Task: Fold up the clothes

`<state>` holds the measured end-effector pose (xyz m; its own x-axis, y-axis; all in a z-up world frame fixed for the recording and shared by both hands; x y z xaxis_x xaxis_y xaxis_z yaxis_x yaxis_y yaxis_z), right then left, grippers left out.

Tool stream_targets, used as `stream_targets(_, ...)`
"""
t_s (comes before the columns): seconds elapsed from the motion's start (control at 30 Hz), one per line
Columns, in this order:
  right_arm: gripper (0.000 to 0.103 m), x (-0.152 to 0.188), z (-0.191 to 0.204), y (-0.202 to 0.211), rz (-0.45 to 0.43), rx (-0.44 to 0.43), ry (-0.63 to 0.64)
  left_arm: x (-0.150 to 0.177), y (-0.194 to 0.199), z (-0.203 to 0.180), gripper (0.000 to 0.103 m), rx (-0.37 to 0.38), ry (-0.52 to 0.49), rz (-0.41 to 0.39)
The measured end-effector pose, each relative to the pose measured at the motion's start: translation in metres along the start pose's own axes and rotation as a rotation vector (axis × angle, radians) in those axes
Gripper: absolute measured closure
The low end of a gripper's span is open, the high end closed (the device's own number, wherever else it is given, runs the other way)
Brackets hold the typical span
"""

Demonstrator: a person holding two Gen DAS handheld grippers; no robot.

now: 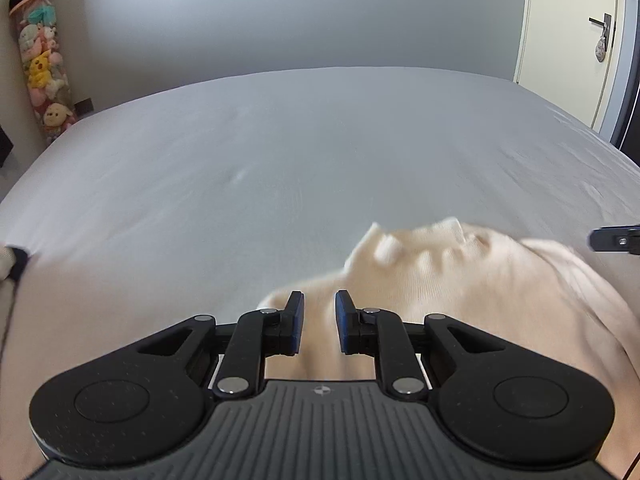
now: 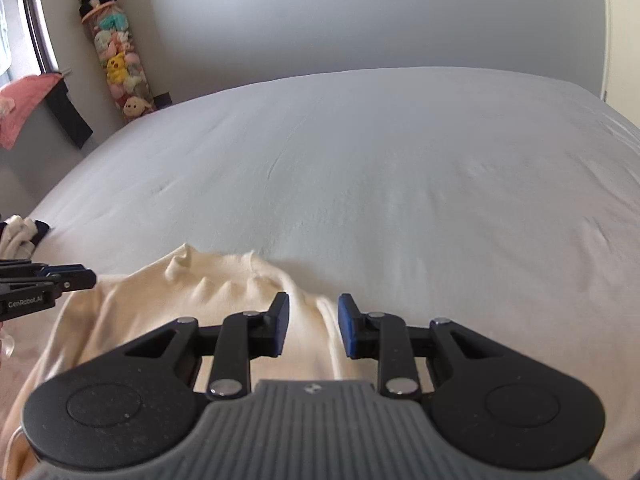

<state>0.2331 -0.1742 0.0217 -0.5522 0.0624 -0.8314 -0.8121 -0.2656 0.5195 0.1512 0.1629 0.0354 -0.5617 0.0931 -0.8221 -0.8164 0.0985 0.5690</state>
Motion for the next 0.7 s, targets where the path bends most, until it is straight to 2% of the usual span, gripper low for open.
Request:
stream_targets(0.13, 0.073, 0.030, -0.017, 0.073, 0.026, 0.062, -0.057, 0.021, 0.064, 0.007, 0.083, -0.036, 0.040, 0.019)
stream_targets(0.27, 0.073, 0.068, -0.031, 0.144, 0.063, 0.114, -0.105, 0.053, 0.104, -0.008, 0.083, -0.069, 0.058, 0.032)
stream_targets(0.3, 0.073, 0.079, -0.035, 0.161, 0.085, 0.131, -0.119, 0.060, 0.110, -0.014, 0.083, -0.075, 0.063, 0.036)
stream_targets(0.4, 0.072, 0.107, -0.043, 0.201, 0.161, 0.156, -0.191, 0.067, 0.086, -0.059, 0.083, -0.095, 0.087, 0.069)
stream_targets(0.5, 0.071, 0.127, -0.040, 0.230, 0.217, 0.163, -0.239, 0.089, 0.104, -0.059, 0.083, -0.095, 0.103, 0.085)
stream_targets(0.53, 0.068, 0.132, -0.037, 0.237, 0.234, 0.163, -0.247, 0.095, 0.109, -0.060, 0.083, -0.095, 0.102, 0.088)
stream_targets(0.6, 0.063, 0.141, -0.032, 0.247, 0.266, 0.168, -0.260, 0.104, 0.119, -0.063, 0.083, -0.099, 0.089, 0.085)
stream_targets(0.7, 0.062, 0.154, -0.024, 0.255, 0.315, 0.186, -0.261, 0.115, 0.127, -0.067, 0.082, -0.094, 0.078, 0.099)
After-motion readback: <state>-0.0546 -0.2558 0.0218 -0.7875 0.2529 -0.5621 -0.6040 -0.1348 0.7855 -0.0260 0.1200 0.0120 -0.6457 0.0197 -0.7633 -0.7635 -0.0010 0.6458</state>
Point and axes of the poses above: each gripper's, at about its wrist camera, not at the fingertips, and y roughly against the way its jaws point, z to its left, x to its underside, the point moved 2 cm from there along -y, roughly the way its jaws point, and after that the axes turned 10 degrees about -z, right-handed, at the moved point
